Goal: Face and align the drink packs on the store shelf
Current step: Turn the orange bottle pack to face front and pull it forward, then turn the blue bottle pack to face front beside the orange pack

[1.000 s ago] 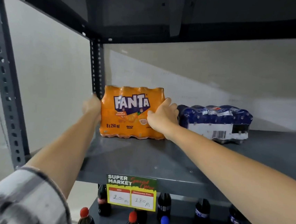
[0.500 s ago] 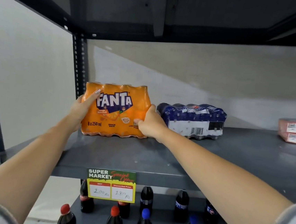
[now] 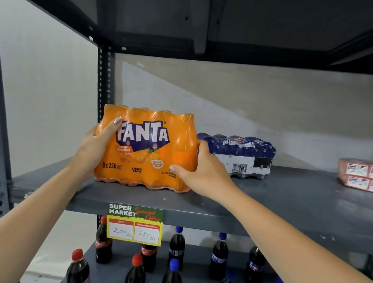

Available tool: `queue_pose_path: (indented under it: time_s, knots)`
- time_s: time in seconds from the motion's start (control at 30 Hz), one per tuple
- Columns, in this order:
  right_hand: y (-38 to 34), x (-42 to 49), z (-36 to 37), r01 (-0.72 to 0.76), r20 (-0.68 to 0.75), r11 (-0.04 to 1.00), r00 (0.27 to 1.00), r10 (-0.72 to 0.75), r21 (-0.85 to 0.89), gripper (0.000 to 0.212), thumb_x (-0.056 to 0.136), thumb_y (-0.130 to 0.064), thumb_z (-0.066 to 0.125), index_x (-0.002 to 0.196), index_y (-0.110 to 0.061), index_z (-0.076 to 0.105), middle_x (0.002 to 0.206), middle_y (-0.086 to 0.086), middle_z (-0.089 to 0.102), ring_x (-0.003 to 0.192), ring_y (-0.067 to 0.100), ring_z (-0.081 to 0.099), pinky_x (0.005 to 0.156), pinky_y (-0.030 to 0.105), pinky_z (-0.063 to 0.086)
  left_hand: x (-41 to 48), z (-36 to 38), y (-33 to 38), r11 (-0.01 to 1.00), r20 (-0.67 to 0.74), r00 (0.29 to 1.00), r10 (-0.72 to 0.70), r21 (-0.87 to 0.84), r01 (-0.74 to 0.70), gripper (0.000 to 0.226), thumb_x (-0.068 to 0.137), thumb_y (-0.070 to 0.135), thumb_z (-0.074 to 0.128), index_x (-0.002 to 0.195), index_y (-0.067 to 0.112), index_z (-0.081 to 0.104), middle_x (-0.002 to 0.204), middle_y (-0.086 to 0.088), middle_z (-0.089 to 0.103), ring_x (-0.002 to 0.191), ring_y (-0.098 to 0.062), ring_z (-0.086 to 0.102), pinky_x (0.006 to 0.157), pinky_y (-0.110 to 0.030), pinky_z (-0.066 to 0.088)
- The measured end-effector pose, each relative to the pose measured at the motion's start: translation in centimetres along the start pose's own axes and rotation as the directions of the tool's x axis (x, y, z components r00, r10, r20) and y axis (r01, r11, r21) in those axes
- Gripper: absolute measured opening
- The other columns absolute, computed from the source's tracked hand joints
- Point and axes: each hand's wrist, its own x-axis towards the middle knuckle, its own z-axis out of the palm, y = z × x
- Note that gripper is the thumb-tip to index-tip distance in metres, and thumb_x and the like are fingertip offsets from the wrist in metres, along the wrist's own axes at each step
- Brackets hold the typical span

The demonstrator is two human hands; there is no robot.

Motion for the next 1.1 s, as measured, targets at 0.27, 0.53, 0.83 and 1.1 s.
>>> queue_pose_path:
  time_s: [0.27, 0.53, 0.83, 1.1]
  knots:
    - [-0.1, -2.0, -0.5, 0.054, -0.017, 0.997, 0.998, -0.053, 0.057, 0.094, 0.082, -0.06, 0.064, 0.151, -0.022, 0.013, 0.149, 0.003, 0.045, 0.123, 0.027, 0.056, 0.095, 0.044, 0.052, -2.4, -0.2, 0.8, 1.0, -0.049, 0.999, 0.014, 0.01, -0.013, 0.09, 0.047, 0.088, 0.051, 0.119, 0.034, 0.055, 0.111, -0.004, 0.07, 0.098, -0.027, 0.067, 0.087, -0.053, 0.053]
    - [1.6, -1.1, -3.9, -0.024, -0.132, 0.975, 0.99, 0.055, 0.222, 0.086, 0.062, -0.094, 0.035, 0.123, -0.034, 0.043, 0.092, -0.008, 0.065, 0.082, 0.01, 0.066, 0.071, 0.037, 0.057, -4.3, -0.3, 1.5, 0.713, -0.254, 0.686, 0.682, 0.44, -0.546, 0.056, 0.091, 0.045, 0.051, 0.139, 0.015, 0.046, 0.147, -0.008, 0.047, 0.134, -0.018, 0.041, 0.111, -0.036, 0.033]
    - [11.3, 4.5, -11.0, -0.164, -0.419, 0.986, 0.897, 0.143, -0.014, 0.018, 0.088, -0.039, 0.057, 0.099, -0.025, 0.057, 0.08, -0.013, 0.062, 0.081, 0.016, 0.062, 0.063, 0.027, 0.037, -7.8, 9.6, 8.3, 0.413, 0.097, 0.452, 0.887, 0.274, -0.869, 0.024, 0.087, 0.012, 0.058, 0.108, 0.006, 0.065, 0.132, -0.004, 0.05, 0.123, 0.003, 0.043, 0.098, -0.032, 0.044]
    - [18.0, 8.8, -15.4, -0.23, -0.251, 0.971, 0.946, 0.206, -0.07, 0.032, 0.089, -0.037, 0.051, 0.071, -0.013, 0.062, 0.071, 0.005, 0.053, 0.067, 0.023, 0.051, 0.064, 0.031, 0.04, -4.7, 24.9, 9.9, 0.869, 0.252, 0.904, 0.347, 0.277, -0.411, 0.066, 0.082, 0.037, 0.063, 0.14, 0.03, 0.032, 0.117, 0.0, 0.063, 0.104, -0.022, 0.063, 0.086, -0.039, 0.052]
